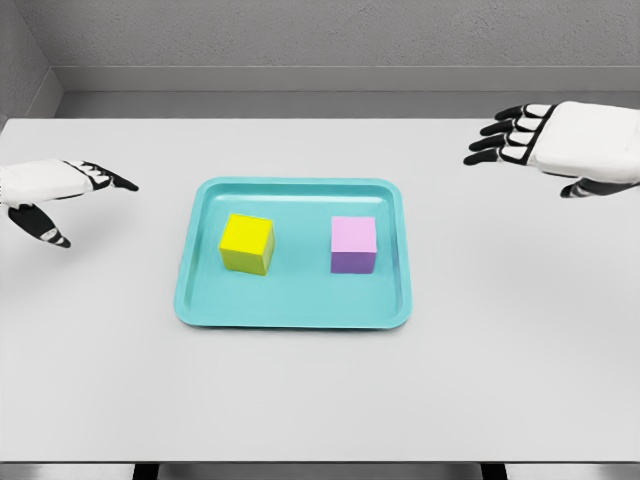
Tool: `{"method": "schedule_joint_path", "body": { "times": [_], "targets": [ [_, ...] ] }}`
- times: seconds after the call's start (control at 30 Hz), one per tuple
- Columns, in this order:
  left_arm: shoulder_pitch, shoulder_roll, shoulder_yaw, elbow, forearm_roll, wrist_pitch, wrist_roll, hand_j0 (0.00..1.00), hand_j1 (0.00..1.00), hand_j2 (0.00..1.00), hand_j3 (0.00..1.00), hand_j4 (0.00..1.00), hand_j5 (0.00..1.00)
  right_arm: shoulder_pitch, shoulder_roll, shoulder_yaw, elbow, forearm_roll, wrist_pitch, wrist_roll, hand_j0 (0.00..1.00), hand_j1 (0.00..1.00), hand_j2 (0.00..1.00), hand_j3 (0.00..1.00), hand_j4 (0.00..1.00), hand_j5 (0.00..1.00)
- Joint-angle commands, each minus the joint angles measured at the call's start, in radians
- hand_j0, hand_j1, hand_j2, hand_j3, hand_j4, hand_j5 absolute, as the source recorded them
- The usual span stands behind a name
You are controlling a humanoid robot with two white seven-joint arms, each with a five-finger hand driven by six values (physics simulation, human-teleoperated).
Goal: Push two cubes
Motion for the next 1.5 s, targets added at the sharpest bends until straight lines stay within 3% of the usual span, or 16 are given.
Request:
{"method": "schedule_joint_path", "body": {
  "times": [0.0, 0.03, 0.07, 0.1, 0.13, 0.2, 0.27, 0.3, 0.37, 0.4, 0.43, 0.7, 0.93, 1.13, 1.23, 1.47],
  "targets": [
    [0.0, -0.012, -0.001, 0.005, 0.002, 0.003, 0.0, 1.0, 1.0, 1.0, 1.0, 1.0, 1.0, 0.0, 0.001, 0.001, 0.0, -0.004, 0.003, 0.0, 1.0, 1.0, 1.0, 1.0, 1.0, 1.0],
    [0.0, -0.015, -0.001, 0.005, -0.001, 0.003, 0.0, 0.92, 0.92, 0.92, 0.92, 0.92, 0.92, -0.002, 0.003, 0.0, 0.0, -0.005, 0.003, 0.0, 1.0, 1.0, 1.0, 1.0, 1.0, 1.0],
    [-0.005, -0.015, 0.0, 0.006, -0.001, 0.003, 0.0, 0.72, 0.72, 0.72, 0.72, 0.72, 0.72, -0.003, 0.005, -0.002, 0.0, -0.005, 0.003, 0.0, 1.0, 1.0, 1.0, 1.0, 1.0, 1.0],
    [-0.018, -0.015, 0.0, 0.019, -0.003, 0.003, 0.0, 0.36, 0.36, 0.36, 0.36, 0.36, 0.36, -0.008, 0.029, 0.0, 0.0, -0.005, 0.003, 0.0, 1.0, 1.0, 1.0, 1.0, 1.0, 1.0],
    [-0.023, -0.018, -0.007, 0.02, 0.0, 0.003, 0.0, 0.2, 0.2, 0.2, 0.2, 0.2, 0.2, -0.006, 0.035, 0.003, 0.0, -0.007, 0.003, 0.0, 1.0, 1.0, 1.0, 1.0, 1.0, 1.0],
    [-0.037, -0.018, -0.033, -0.001, -0.001, 0.003, 0.0, 0.02, 0.02, 0.02, 0.02, 0.02, 0.02, 0.003, 0.044, 0.014, 0.023, -0.001, 0.003, 0.0, 1.0, 1.0, 1.0, 1.0, 1.0, 1.0],
    [-0.041, -0.064, -0.061, -0.003, -0.003, 0.003, 0.0, 0.01, 0.01, 0.01, 0.01, 0.01, 0.01, 0.0, 0.086, 0.104, 0.026, 0.061, 0.003, 0.0, 1.0, 1.0, 1.0, 1.0, 1.0, 1.0],
    [-0.044, -0.07, -0.061, -0.004, -0.015, 0.003, 0.0, 0.0, 0.0, 0.0, 0.0, 0.0, 0.0, -0.003, 0.103, 0.141, 0.026, 0.094, 0.003, 0.0, 0.85, 0.85, 0.85, 0.85, 0.85, 0.85],
    [-0.055, -0.087, -0.061, -0.032, -0.029, 0.003, 0.0, 0.0, 0.0, 0.0, 0.0, 0.0, 0.0, -0.014, 0.1, 0.143, 0.023, 0.097, 0.003, 0.0, 0.32, 0.32, 0.32, 0.32, 0.32, 0.32],
    [-0.055, -0.091, -0.064, -0.064, -0.032, 0.003, 0.0, 0.0, 0.0, 0.0, 0.0, 0.0, 0.0, -0.02, 0.1, 0.144, 0.02, 0.097, 0.003, 0.0, 0.12, 0.12, 0.12, 0.12, 0.12, 0.12],
    [-0.057, -0.09, -0.086, -0.093, -0.04, 0.003, 0.0, 0.01, 0.01, 0.01, 0.01, 0.01, 0.01, -0.02, 0.101, 0.147, 0.02, 0.097, 0.003, 0.0, 0.0, 0.0, 0.0, 0.0, 0.0, 0.0],
    [-0.057, -0.128, -0.098, -0.138, -0.052, 0.003, 0.0, 0.0, 0.0, 0.0, 0.0, 0.0, 0.0, -0.021, 0.173, 0.236, 0.021, 0.134, 0.003, 0.0, 0.0, 0.0, 0.0, 0.0, 0.0, 0.0],
    [-0.074, -0.145, -0.141, -0.188, -0.241, 0.003, 0.0, 0.01, 0.01, 0.01, 0.01, 0.01, 0.01, -0.044, 0.244, 0.265, 0.023, 0.173, 0.003, 0.0, 0.0, 0.0, 0.0, 0.0, 0.0, 0.0],
    [-0.078, -0.191, -0.182, -0.19, -0.322, 0.003, 0.0, 0.01, 0.01, 0.01, 0.01, 0.01, 0.01, -0.054, 0.268, 0.284, 0.029, 0.223, 0.003, 0.0, 0.0, 0.0, 0.0, 0.0, 0.0, 0.0],
    [-0.08, -0.213, -0.184, -0.19, -0.402, 0.003, 0.0, 0.01, 0.01, 0.01, 0.01, 0.01, 0.01, -0.072, 0.293, 0.299, 0.08, 0.228, 0.003, 0.0, 0.0, 0.0, 0.0, 0.0, 0.0, 0.0],
    [-0.08, -0.217, -0.182, -0.188, -0.415, 0.003, 0.0, 0.01, 0.01, 0.01, 0.01, 0.01, 0.01, -0.094, 0.351, 0.33, 0.225, 0.234, 0.003, 0.0, 0.0, 0.0, 0.0, 0.0, 0.0, 0.0]
  ]
}}
